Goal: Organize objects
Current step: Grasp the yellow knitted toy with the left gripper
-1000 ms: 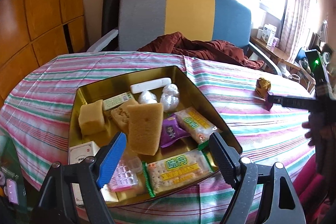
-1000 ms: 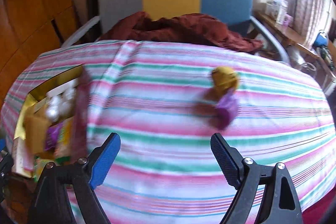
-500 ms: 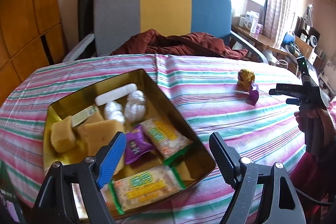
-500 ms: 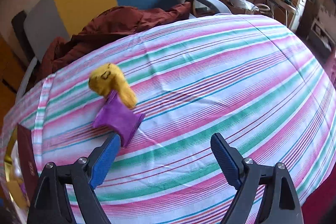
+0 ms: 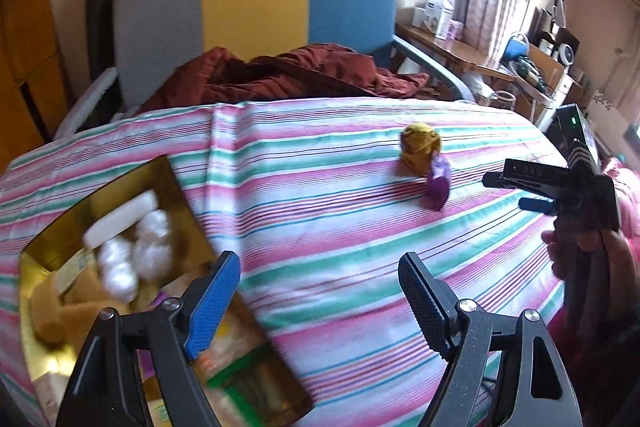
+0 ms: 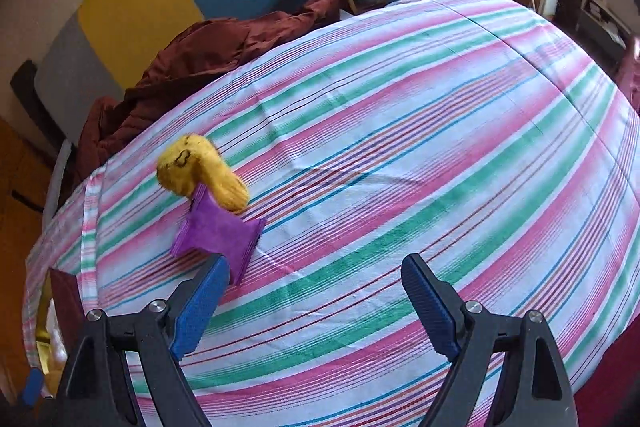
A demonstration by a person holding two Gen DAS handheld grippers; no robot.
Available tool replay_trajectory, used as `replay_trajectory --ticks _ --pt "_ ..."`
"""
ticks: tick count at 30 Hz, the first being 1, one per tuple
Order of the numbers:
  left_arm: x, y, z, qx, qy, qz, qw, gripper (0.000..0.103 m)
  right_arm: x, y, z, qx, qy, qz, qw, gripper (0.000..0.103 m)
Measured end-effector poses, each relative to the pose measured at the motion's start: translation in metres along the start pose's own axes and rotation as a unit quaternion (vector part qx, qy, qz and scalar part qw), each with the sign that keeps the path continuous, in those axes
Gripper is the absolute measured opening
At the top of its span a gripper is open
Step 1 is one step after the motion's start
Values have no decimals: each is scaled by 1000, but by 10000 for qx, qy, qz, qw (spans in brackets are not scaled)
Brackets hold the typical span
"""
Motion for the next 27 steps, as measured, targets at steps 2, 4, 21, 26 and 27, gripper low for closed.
replay_trajectory --ticks 2,4,21,26,27 --pt "8 12 9 -98 -51 -157 9998 82 4 -1 1 -42 160 115 9998 89" --pt "18 26 21 -160 -62 -255 9995 82 6 -1 1 -73 285 227 9993 89" --pt "91 150 105 -557 -91 -947 9939 86 15 -7 5 -159 733 719 9946 89" --pt "105 184 121 -660 11 -930 9935 86 11 -3 1 -274 677 728 9947 90" --pt "107 192 123 -687 45 -913 9934 87 10 -2 1 -293 653 725 9948 90"
Point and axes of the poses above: each gripper's, at about its wrist camera, not at the fingertips, and y roughly the way its jaws point, x to its right, z to its top, the point moved 7 cm from there along y, roughly the way its jaws point, and after that the axes turned 5 degrees about -z, right-handed, at the moved point
